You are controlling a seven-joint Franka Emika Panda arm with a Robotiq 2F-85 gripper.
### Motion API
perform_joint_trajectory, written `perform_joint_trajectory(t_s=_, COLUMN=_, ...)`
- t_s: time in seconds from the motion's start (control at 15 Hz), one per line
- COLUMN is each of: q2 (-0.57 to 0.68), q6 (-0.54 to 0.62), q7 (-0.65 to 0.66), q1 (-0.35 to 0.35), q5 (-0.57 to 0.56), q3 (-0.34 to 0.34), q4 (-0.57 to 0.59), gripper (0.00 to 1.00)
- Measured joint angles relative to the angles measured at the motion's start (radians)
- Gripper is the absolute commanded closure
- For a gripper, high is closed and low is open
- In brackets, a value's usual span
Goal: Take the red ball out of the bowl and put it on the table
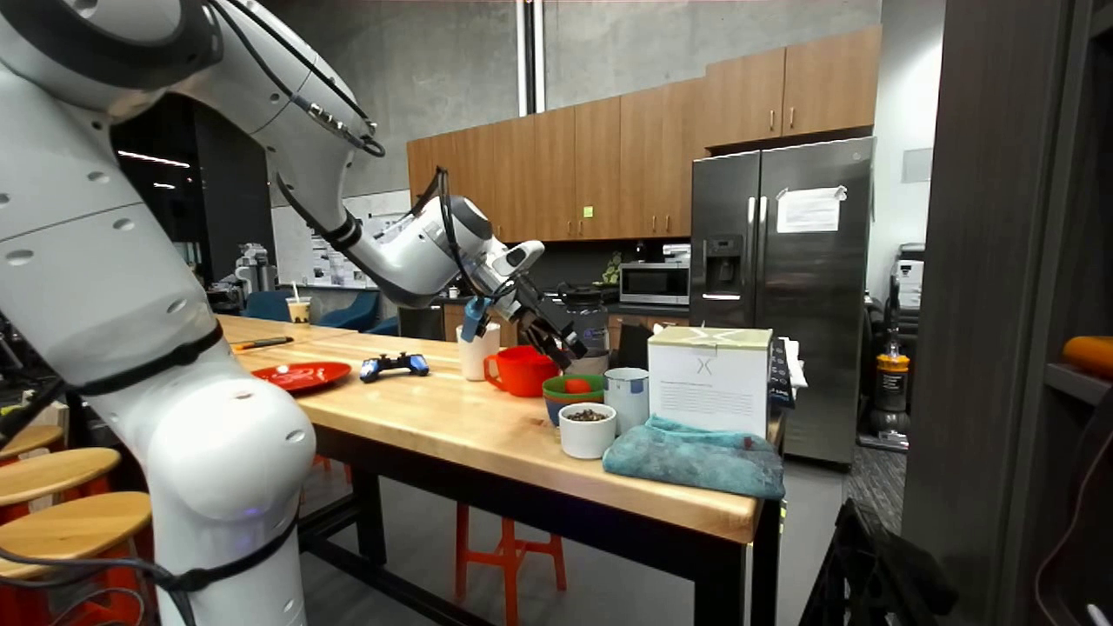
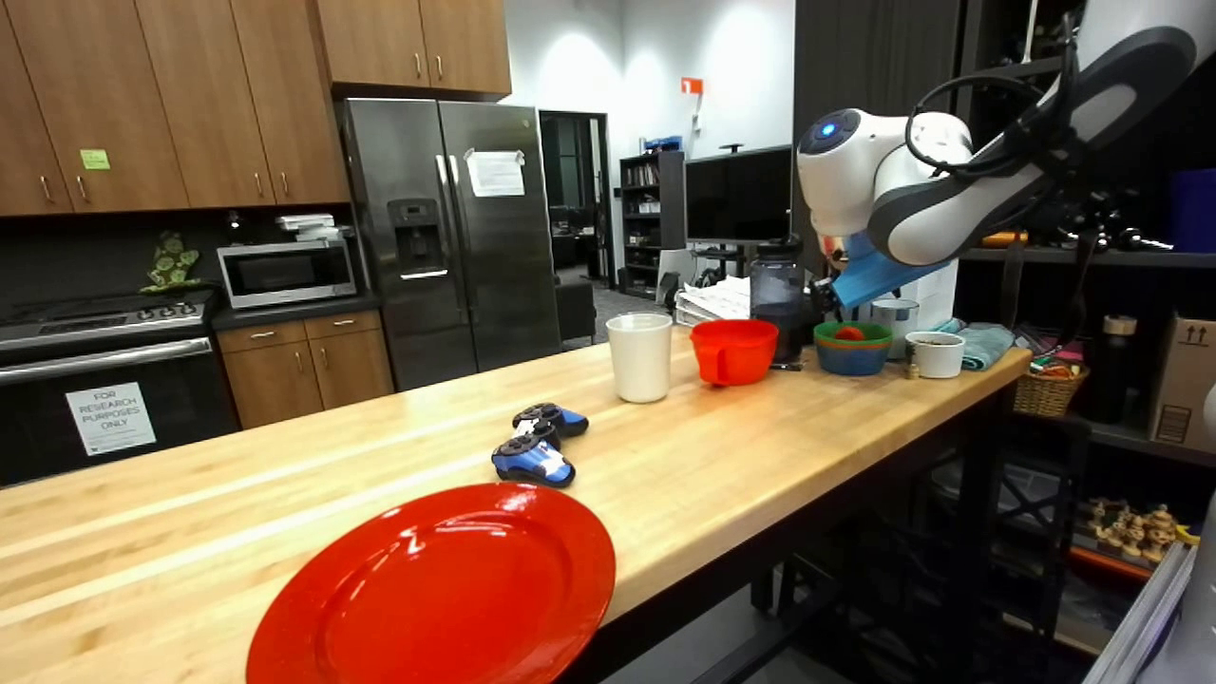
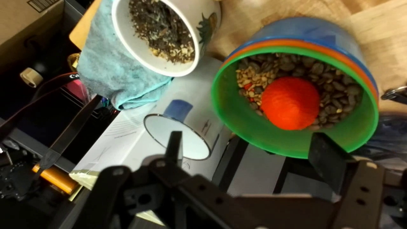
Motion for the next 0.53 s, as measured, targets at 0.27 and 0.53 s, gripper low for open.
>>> perform_joint_trajectory(t_s=0.27, q2=0.013, q6=0.0, q7=0.001, q1=0.013, q5=-0.003, q3=-0.024, q4=0.003, gripper=0.0)
perform_joint_trajectory(t_s=0.53, q2=0.046, q6=0.008, q7=0.001, q1=0.04, q5=0.019, q3=-0.037, q4=0.002, gripper=0.0)
